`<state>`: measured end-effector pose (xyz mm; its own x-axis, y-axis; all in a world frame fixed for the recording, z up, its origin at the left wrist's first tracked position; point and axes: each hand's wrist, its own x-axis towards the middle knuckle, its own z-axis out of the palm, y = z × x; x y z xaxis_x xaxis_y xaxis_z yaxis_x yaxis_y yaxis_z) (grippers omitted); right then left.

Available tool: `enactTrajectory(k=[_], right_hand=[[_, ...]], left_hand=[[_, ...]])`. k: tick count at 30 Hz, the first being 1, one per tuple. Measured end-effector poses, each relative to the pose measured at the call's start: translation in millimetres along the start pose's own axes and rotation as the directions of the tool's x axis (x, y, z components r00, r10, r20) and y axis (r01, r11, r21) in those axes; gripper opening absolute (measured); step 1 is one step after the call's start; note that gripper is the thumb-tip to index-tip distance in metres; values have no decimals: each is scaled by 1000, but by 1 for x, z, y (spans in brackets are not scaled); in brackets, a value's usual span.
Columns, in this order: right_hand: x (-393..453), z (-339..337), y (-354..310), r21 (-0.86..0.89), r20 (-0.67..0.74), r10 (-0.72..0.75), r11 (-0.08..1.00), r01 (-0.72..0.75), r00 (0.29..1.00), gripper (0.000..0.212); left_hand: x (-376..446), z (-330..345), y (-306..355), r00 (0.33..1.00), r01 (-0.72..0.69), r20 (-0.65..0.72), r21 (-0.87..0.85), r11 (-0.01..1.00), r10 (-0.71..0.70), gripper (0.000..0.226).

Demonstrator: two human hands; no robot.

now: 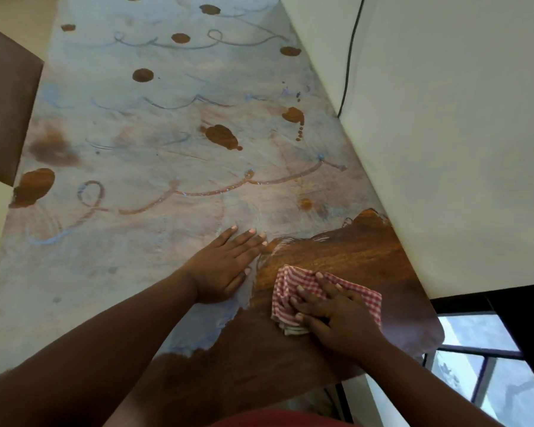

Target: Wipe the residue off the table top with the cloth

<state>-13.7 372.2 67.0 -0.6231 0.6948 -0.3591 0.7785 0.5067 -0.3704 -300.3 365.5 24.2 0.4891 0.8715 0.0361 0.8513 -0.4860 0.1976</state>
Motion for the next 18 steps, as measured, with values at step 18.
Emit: enactTrajectory(k=[18], right_hand=[[22, 4, -62, -61, 105, -95, 993, 102, 990, 54]], left_hand=[[-104, -33, -59, 936, 337, 57, 132, 932, -347, 62]])
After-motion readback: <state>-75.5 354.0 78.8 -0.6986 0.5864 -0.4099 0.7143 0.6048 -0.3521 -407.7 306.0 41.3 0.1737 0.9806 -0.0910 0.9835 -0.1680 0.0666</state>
